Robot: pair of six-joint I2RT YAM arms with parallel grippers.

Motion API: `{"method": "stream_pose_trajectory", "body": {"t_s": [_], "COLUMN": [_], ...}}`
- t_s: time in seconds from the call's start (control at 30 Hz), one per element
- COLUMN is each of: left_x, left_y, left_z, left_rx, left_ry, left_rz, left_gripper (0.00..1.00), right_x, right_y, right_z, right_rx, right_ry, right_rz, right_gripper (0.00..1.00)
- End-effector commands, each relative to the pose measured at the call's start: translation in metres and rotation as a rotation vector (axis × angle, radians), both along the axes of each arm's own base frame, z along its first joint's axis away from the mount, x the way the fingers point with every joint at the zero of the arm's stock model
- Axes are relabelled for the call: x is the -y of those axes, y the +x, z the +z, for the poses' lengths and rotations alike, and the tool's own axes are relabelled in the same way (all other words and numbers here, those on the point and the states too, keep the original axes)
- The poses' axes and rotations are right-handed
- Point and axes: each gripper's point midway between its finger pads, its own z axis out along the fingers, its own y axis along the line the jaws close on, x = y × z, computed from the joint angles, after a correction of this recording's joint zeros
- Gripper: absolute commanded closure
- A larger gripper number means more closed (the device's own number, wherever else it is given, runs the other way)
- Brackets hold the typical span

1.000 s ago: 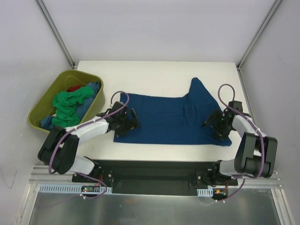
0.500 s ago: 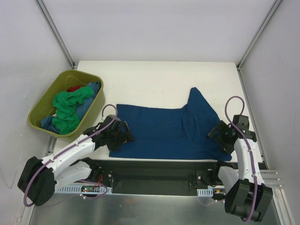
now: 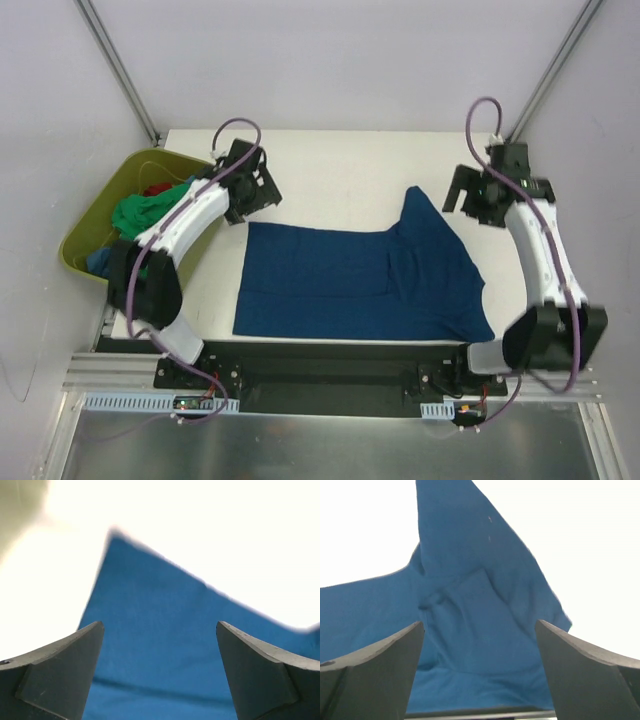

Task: Fold and stack the t-shirts
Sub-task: Grap the side of the flattened tshirt furthest away from the robot with both arms

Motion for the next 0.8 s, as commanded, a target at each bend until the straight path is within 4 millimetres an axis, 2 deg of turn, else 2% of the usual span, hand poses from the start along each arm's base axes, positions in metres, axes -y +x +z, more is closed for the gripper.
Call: {"method": "stream_pose_trajectory", "body": {"t_s": [0.0,0.03,0.07,0.1,0.13,0.17,0.2,0.23,0.27,0.3,0.33,0.37,0.4,0.43,0.5,0.53,0.63,0.73,0.77], "left_x": [-0.03,-0.034,-0.035,-0.038,-0.038,-0.038,-0.04,-0.041,-0.042,-0.042,-0.042,-0.042,-0.041,-0.042,-0.043,-0.043,-0.04,-0.038,-0.038], "left_y": [0.018,0.032,0.037,0.038,0.047,0.05,0.055,0.057,0.059,0.063,0.063,0.063,0.065,0.062,0.059,0.057,0.052,0.044,0.041], "left_z": [-0.018,-0.021,-0.024,-0.028,-0.035,-0.039,-0.039,-0.05,-0.055,-0.055,-0.066,-0.069,-0.072,-0.079,-0.086,-0.091,-0.103,-0.114,-0.117], "left_rx": [-0.131,-0.133,-0.143,-0.164,-0.175,-0.184,-0.189,-0.214,-0.224,-0.221,-0.249,-0.26,-0.265,-0.286,-0.306,-0.32,-0.356,-0.39,-0.402], "left_ry": [0.211,0.252,0.269,0.283,0.294,0.297,0.3,0.313,0.315,0.316,0.32,0.322,0.323,0.329,0.33,0.331,0.314,0.304,0.309], "left_rz": [0.018,0.041,0.045,0.052,0.059,0.061,0.069,0.072,0.078,0.083,0.08,0.08,0.085,0.084,0.097,0.097,0.096,0.101,0.103], "left_gripper": [0.1,0.12,0.13,0.18,0.2,0.23,0.26,0.28,0.29,0.33,0.34,0.36,0.37,0.38,0.4,0.41,0.46,0.5,0.55], "right_x": [-0.008,-0.012,-0.016,-0.02,-0.024,-0.031,-0.034,-0.037,-0.044,-0.047,-0.05,-0.054,-0.056,-0.057,-0.063,-0.065,-0.07,-0.072,-0.072], "right_y": [0.07,0.084,0.108,0.122,0.136,0.155,0.165,0.177,0.186,0.203,0.211,0.217,0.227,0.23,0.237,0.237,0.242,0.24,0.239], "right_z": [-0.001,0.0,-0.008,-0.009,-0.033,-0.021,-0.027,-0.051,-0.056,-0.048,-0.071,-0.076,-0.072,-0.091,-0.1,-0.114,-0.126,-0.131,-0.132], "right_rx": [-0.02,-0.011,-0.02,-0.011,-0.06,-0.012,-0.015,-0.054,-0.045,-0.002,-0.037,-0.037,-0.014,-0.042,-0.042,-0.061,-0.072,-0.097,-0.1], "right_ry": [-0.128,-0.128,-0.129,-0.138,-0.137,-0.141,-0.146,-0.149,-0.155,-0.17,-0.176,-0.181,-0.185,-0.183,-0.173,-0.166,-0.148,-0.138,-0.141], "right_rz": [0.123,0.138,0.154,0.169,0.188,0.203,0.219,0.232,0.256,0.271,0.28,0.286,0.285,0.286,0.295,0.302,0.309,0.306,0.304], "right_gripper": [0.03,0.03,0.03,0.03,0.03,0.03,0.03,0.03,0.03,0.03,0.03,0.03,0.03,0.03,0.03,0.03,0.02,0.01,0.03]}}
